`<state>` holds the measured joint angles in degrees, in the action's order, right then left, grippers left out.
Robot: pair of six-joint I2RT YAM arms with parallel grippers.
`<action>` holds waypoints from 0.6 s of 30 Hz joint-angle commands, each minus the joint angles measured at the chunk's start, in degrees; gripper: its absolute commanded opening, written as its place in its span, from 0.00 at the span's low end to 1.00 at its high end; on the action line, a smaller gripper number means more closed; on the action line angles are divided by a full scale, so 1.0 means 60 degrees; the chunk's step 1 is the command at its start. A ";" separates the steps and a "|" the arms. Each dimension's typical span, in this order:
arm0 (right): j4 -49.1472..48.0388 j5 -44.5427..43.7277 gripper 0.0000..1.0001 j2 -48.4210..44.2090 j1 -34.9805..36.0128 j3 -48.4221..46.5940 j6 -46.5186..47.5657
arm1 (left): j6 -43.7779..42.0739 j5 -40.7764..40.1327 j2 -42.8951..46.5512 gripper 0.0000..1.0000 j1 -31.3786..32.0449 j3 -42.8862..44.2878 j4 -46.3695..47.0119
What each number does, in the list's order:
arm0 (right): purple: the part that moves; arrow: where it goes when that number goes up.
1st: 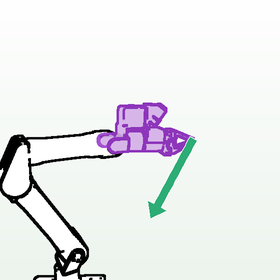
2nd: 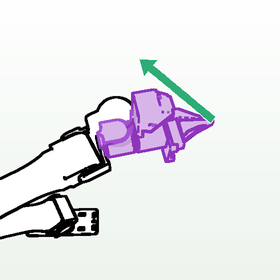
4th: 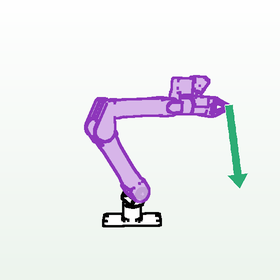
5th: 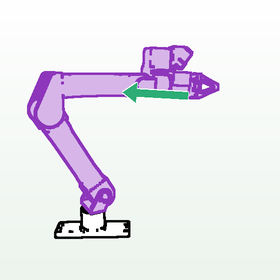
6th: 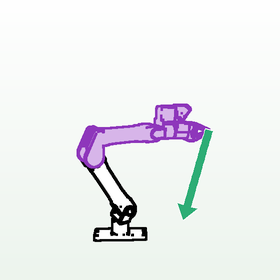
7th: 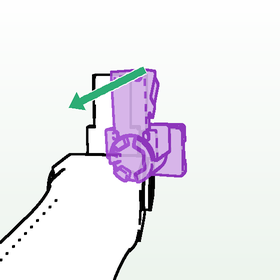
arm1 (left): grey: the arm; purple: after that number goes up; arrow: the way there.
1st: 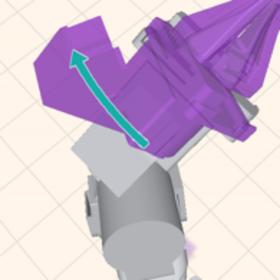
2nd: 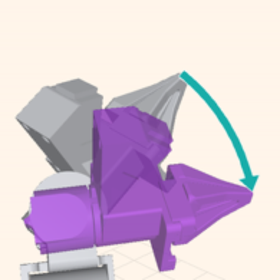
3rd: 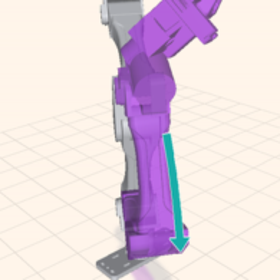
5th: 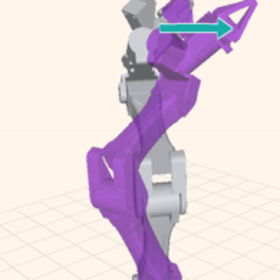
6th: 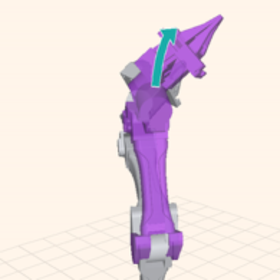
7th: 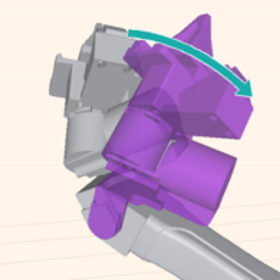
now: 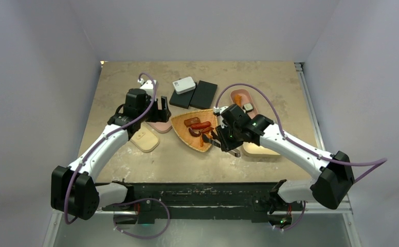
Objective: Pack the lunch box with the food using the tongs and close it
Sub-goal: Pick up the fake food from the plate.
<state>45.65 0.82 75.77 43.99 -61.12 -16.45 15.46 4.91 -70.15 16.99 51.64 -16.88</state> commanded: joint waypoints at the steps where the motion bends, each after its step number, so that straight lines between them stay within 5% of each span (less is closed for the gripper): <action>1: -0.0279 -0.0287 0.35 -0.0020 0.0052 -0.0375 -0.0006 | 0.0089 0.0090 0.0193 0.79 -0.0049 -0.0028 0.0258; 18: -0.0839 0.0782 0.30 0.0168 0.0066 -0.0587 0.0278 | 0.0074 0.0046 0.0204 0.79 -0.0049 -0.0037 0.0250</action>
<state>43.66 1.67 77.62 43.99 -61.93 -15.73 15.46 4.89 -70.15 16.99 51.64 -16.88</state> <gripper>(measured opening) 0.318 0.789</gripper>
